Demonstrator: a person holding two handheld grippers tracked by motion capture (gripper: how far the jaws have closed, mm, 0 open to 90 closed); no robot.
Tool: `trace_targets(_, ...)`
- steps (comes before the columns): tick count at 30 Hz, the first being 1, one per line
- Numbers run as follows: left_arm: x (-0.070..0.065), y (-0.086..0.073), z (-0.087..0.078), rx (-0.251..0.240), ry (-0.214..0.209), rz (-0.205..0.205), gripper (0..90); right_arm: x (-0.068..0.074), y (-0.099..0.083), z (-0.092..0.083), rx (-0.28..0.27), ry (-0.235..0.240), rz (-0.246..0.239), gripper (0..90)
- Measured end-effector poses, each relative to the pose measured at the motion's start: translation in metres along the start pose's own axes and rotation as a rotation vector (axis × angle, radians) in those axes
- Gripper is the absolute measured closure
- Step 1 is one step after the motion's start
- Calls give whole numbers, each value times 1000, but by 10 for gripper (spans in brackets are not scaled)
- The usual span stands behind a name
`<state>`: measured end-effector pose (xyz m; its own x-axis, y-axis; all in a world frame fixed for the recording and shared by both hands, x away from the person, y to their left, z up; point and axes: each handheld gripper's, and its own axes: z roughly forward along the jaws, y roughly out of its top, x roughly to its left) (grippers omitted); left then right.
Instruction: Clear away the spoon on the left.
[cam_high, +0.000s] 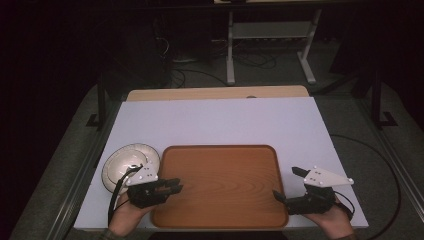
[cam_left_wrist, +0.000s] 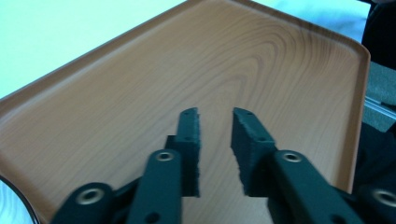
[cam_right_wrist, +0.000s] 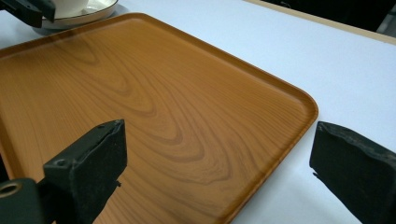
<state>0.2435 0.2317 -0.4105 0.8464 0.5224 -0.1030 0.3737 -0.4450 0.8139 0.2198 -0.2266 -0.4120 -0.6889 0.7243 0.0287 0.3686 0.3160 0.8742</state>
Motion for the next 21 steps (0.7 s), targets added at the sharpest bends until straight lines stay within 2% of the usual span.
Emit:
trace_targets(2, -1, -1, -1, 6, 4, 1, 821, 0, 0, 0, -2, 0, -1, 38)
trace_targets(8, 2, -9, -9, 31, 21, -15, 873, 0, 0, -1, -2, -5, 1, 42)
trace_targets(13, 4, -15, -16, 29, 27, -38, 887, -1, -1, -1, -3, -6, 1, 45)
trace_targets(21, 3, -23, -23, 44, 37, -49, 894, -1, -1, -1, -2, -6, -1, 48)
